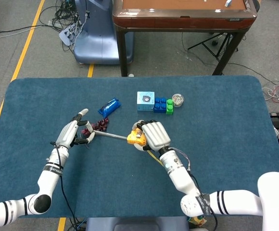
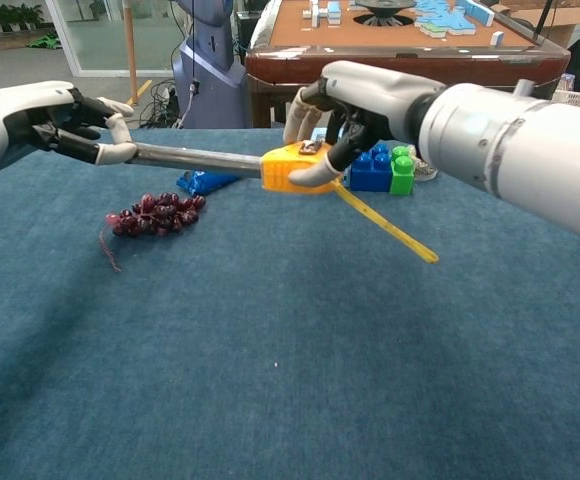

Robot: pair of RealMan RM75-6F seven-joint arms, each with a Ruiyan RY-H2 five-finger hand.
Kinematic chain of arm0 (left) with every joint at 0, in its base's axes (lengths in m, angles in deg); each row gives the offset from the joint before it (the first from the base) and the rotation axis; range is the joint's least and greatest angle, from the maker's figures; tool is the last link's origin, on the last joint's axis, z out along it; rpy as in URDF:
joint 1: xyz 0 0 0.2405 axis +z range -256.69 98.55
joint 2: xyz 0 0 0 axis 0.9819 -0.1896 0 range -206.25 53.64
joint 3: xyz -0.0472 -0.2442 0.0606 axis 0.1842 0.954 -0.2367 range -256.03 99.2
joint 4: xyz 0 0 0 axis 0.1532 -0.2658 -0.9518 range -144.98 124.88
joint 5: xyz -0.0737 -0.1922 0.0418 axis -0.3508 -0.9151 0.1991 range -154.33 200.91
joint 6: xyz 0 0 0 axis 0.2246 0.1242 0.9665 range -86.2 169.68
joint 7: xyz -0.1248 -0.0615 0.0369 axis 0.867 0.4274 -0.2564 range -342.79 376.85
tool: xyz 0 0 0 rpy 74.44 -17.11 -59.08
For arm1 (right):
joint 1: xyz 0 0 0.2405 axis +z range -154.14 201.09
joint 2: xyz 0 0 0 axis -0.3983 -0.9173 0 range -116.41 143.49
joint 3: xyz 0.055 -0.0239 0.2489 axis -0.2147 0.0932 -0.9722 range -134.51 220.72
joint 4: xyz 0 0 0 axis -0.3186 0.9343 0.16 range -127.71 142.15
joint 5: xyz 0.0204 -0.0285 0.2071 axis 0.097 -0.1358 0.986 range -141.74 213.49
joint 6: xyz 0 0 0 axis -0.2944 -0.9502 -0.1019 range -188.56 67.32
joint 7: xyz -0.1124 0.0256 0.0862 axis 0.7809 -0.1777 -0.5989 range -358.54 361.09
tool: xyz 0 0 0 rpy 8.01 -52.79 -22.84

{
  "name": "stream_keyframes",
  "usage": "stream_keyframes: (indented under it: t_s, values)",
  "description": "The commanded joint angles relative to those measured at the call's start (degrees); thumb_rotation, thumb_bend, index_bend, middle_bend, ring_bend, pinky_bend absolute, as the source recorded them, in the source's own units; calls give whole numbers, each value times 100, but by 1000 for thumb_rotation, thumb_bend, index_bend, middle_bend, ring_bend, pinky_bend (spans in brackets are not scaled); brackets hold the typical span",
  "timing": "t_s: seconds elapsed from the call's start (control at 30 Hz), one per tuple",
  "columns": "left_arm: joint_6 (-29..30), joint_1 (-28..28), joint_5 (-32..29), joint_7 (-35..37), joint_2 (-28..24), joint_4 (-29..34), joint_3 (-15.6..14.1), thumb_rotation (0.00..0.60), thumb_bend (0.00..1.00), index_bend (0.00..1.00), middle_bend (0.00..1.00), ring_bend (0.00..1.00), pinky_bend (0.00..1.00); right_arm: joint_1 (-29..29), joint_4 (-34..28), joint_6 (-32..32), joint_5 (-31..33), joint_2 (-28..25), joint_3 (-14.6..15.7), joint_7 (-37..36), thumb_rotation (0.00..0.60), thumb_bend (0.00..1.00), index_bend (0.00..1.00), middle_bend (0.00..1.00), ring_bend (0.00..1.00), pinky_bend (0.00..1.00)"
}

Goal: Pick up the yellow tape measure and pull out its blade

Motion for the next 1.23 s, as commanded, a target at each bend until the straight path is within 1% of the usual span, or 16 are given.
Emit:
stream_keyframes:
  t_s: [0.03,0.27,0.4,0.67,0.93,1.23]
  values:
    - [175,161,197,75,-2,-47,-101,600,473,576,52,0,0,-174,-188,49,-181,-249,162,-150,600,619,528,557,465,298]
    - [470,485,571,410,-1,-146,-184,600,473,566,53,0,0,-520,-486,111,-588,-763,480,-469,600,619,531,557,465,298]
    - [626,669,798,600,-32,-198,-229,600,473,564,52,0,0,-764,-668,93,-959,-1080,703,-685,600,618,534,559,466,298]
    - [726,926,977,924,-151,-216,-220,600,473,561,52,0,0,-1205,-812,10,-1445,-1491,992,-1152,600,618,537,563,469,298]
    - [737,1061,882,894,-218,-163,-175,600,473,549,53,0,0,-1505,-762,-113,-1844,-1586,1079,-1463,600,619,538,563,471,298]
    - [713,1096,847,809,-199,-138,-109,600,473,549,52,0,0,-1596,-672,-70,-1954,-1528,1009,-1495,600,619,540,566,475,298]
